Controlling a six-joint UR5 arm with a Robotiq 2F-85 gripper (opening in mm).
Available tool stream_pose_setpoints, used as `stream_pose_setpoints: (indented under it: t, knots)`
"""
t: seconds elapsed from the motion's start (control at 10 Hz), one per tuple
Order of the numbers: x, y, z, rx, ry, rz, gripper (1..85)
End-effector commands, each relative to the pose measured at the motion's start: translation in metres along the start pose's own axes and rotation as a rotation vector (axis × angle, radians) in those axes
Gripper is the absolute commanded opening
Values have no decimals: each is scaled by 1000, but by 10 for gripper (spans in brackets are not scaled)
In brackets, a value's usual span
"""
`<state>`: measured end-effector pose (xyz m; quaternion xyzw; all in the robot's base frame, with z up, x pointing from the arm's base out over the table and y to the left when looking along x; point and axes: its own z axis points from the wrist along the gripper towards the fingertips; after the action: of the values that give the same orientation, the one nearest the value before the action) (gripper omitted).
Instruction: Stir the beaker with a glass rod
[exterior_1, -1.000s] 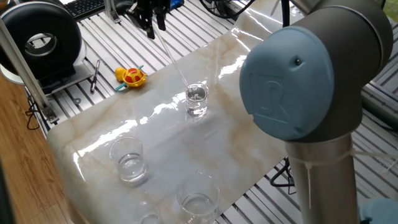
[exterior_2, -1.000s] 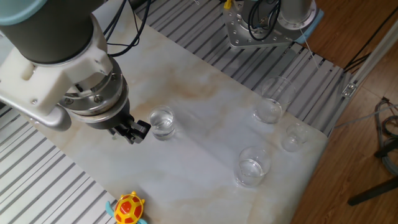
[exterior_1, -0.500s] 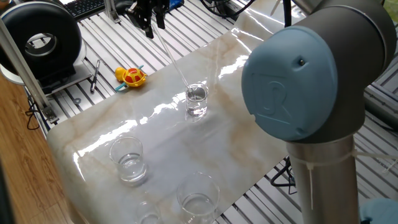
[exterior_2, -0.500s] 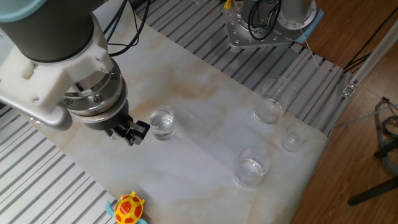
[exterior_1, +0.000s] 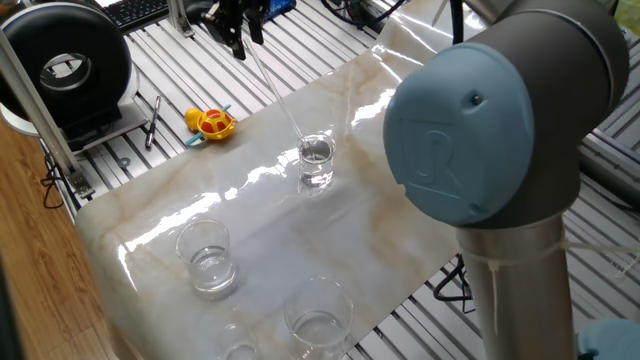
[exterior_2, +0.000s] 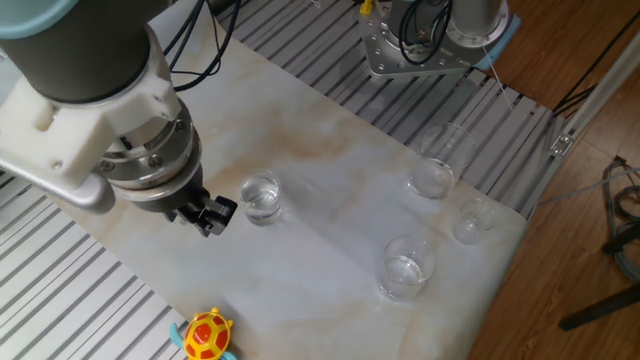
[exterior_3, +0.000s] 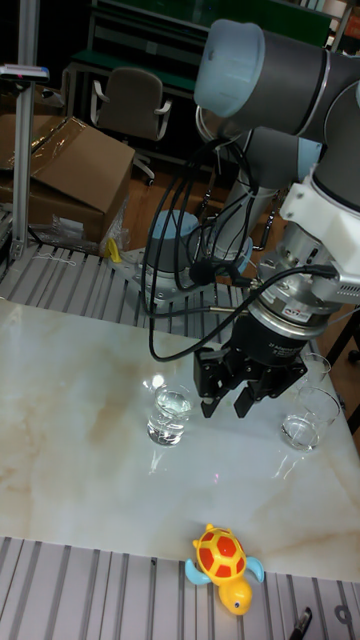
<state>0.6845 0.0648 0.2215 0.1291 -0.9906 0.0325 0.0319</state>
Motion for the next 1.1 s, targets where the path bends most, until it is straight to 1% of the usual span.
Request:
stream_pose_setpoints:
  t: [0.0,0.1,0.3,0.4,0.5,0.7,1.0]
  knots:
    - [-10,2,5,-12,-11,-19,450]
    - [-9,4,4,-21,-10,-17,450]
    - [-8,3,4,-17,-8,-15,450]
    - [-7,4,4,-21,-4,-12,450]
    - [-2,8,3,-35,9,-3,450]
    - [8,10,3,-42,41,4,450]
    - [15,12,6,-25,76,-4,450]
